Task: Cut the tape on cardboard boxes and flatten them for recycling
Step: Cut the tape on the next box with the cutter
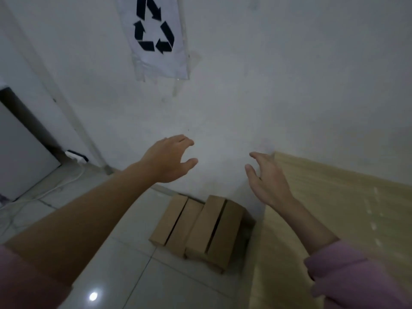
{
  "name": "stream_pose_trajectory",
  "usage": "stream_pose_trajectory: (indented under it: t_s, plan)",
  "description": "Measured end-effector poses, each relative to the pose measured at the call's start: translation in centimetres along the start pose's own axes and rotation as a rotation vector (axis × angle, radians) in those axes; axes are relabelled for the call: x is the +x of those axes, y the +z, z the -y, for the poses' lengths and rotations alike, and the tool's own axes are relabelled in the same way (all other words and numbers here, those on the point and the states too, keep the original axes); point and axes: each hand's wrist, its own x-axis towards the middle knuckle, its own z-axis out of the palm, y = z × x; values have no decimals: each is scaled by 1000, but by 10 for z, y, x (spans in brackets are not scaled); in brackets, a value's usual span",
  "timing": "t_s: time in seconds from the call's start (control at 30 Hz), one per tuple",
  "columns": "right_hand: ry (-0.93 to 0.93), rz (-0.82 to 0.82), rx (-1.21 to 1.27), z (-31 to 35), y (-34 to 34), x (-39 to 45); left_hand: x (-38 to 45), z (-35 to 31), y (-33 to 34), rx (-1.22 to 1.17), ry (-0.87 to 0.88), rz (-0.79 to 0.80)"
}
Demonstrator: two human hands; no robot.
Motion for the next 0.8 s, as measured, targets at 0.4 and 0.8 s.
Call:
stream_pose_trajectory:
  t_s: [0.4, 0.8]
  plan:
    - [236, -17, -143, 65, 141, -34, 7, 161, 71, -47, 282, 193]
    - [469, 140, -264, -7, 262, -42, 28, 221, 233, -109, 382, 276]
